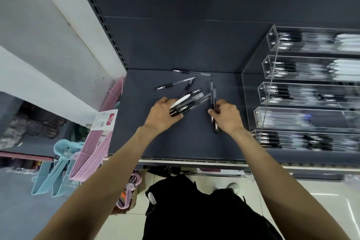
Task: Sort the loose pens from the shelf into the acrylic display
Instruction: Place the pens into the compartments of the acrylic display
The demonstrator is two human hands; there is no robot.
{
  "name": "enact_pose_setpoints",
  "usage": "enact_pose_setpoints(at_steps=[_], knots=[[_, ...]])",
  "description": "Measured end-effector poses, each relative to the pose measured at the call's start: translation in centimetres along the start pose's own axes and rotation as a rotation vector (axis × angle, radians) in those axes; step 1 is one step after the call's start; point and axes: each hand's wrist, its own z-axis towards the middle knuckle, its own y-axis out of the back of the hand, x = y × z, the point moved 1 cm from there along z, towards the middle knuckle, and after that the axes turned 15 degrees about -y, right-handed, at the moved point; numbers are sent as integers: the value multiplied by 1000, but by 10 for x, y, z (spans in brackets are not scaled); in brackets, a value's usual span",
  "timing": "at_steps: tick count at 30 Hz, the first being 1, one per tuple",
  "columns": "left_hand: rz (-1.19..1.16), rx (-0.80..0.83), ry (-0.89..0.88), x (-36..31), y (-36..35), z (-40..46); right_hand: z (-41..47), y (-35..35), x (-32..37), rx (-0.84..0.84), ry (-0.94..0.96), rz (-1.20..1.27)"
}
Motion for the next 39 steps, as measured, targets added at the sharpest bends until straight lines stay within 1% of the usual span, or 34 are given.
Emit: enact_pose_setpoints(at_steps=[6,10,18,21,22,23,26,28,30,33,36,39], knots=[[38,-46,101,-8,-5,10,-4,-11,4,23,-46,101],[27,-46,116,-13,-3,15,-2,-15,4,53,-63,168],[-67,-7,159,-20,9,15,-7,-15,7,121,-68,303],[-98,6,200,-20,9,17,-13,-10,12,153,-67,420],[-140,0,218,-22,10,17,-15,-7,15,159,-59,479],[-229,-18,232,-24,10,17,-18,-4,18,176,-47,545],[-685,-125,262,-39,14,10,-28,7,29,304,12,744],[-870,-176,259,-52,15,0,-36,14,35,368,40,827],[-906,-196,228,-63,13,-12,-41,20,39,400,52,878],[-881,-251,201,-73,8,-28,-47,25,42,416,99,854],[-838,-316,213,-79,3,-40,-53,26,44,451,141,805],[-848,-407,265,-86,0,-50,-56,27,47,473,193,739]])
